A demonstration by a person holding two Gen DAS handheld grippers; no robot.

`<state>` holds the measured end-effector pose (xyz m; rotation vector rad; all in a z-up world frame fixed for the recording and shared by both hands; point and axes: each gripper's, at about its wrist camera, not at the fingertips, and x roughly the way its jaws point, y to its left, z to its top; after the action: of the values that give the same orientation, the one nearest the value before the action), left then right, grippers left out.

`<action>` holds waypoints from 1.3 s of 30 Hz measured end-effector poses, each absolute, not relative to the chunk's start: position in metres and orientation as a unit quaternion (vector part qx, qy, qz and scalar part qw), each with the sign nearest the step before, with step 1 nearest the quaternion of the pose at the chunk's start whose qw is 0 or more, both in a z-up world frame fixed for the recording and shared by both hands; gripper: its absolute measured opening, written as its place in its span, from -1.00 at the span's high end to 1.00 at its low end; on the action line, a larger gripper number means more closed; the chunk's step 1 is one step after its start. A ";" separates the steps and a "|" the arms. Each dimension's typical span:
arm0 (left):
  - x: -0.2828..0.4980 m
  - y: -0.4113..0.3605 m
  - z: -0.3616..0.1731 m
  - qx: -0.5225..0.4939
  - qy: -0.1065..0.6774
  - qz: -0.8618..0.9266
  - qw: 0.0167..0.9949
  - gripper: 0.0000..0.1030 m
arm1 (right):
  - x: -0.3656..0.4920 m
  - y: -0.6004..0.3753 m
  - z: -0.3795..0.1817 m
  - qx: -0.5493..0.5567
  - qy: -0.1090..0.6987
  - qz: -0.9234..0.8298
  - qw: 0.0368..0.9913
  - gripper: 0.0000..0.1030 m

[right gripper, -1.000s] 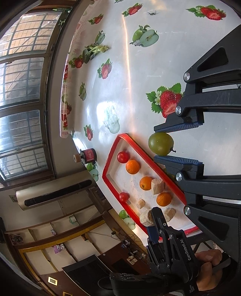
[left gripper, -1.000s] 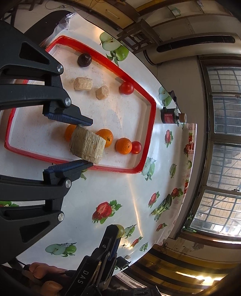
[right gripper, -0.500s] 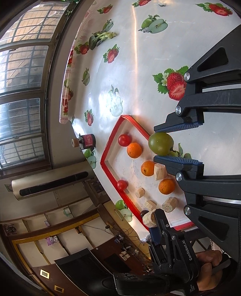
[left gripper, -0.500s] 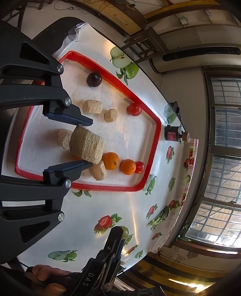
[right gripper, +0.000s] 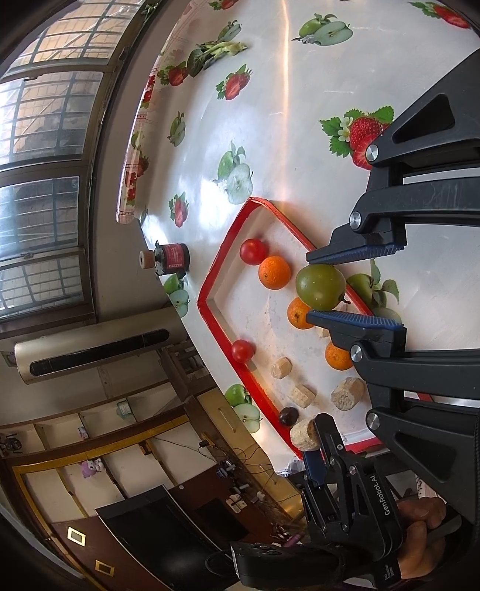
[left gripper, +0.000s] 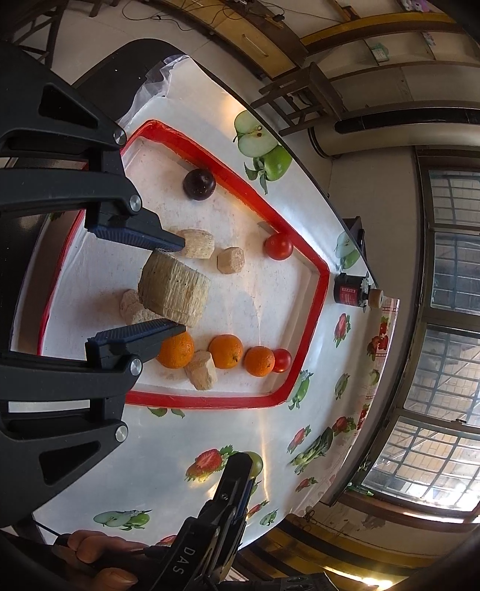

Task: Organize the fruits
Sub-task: 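Carry the grape and block into the red tray and open both tools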

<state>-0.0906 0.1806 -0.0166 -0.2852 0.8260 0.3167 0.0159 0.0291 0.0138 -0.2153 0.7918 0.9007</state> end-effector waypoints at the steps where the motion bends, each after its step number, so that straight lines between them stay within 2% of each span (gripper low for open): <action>1: -0.091 0.182 -0.017 -0.139 0.398 0.154 0.894 0.32 | 0.017 0.031 0.013 -0.102 0.372 0.423 0.820 0.51; 17: -0.106 0.218 -0.029 -0.198 0.396 0.152 0.884 0.32 | 0.033 0.060 -0.002 -0.103 0.393 0.434 0.804 0.51; 39: -0.087 0.225 -0.057 -0.204 0.434 0.147 0.865 0.32 | 0.061 0.159 -0.042 -0.161 0.412 0.455 0.773 0.51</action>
<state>-0.0865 0.2252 -0.0573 -0.4278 0.9090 0.3072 0.0610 0.1587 -0.0417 -0.3488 0.8922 0.9851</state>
